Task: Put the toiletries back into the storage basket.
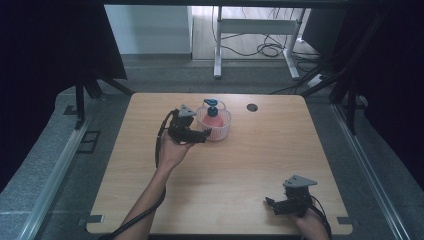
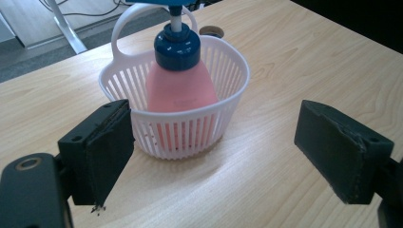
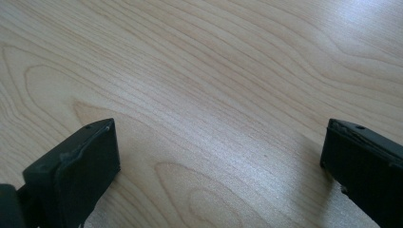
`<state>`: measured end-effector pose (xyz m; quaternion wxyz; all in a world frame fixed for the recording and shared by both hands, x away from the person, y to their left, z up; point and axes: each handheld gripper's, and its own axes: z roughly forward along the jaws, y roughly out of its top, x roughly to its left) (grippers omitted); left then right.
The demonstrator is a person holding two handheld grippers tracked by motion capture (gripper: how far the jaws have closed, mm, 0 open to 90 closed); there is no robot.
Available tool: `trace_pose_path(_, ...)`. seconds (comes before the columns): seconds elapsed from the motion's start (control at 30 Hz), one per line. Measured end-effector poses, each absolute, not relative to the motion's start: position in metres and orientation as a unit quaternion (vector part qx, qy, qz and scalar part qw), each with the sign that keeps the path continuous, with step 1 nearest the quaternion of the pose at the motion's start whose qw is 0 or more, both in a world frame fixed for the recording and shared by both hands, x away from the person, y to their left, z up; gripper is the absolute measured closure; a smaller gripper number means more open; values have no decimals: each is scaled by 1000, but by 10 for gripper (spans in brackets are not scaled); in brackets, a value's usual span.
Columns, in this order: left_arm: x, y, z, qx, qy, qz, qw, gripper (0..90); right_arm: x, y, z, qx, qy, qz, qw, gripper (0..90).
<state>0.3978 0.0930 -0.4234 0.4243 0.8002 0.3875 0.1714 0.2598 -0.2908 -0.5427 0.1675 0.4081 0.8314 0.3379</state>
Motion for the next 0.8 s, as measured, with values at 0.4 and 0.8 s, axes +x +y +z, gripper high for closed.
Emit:
trace_pose_path(0.4, 383, 103, -426, 799, 384, 167, 432, 126, 260, -291, -543, 409, 831, 338, 169, 0)
trace_pose_path(0.8, 367, 109, -432, 799, 379, 159, 438, 126, 260, -290, -543, 410, 831, 337, 168, 0)
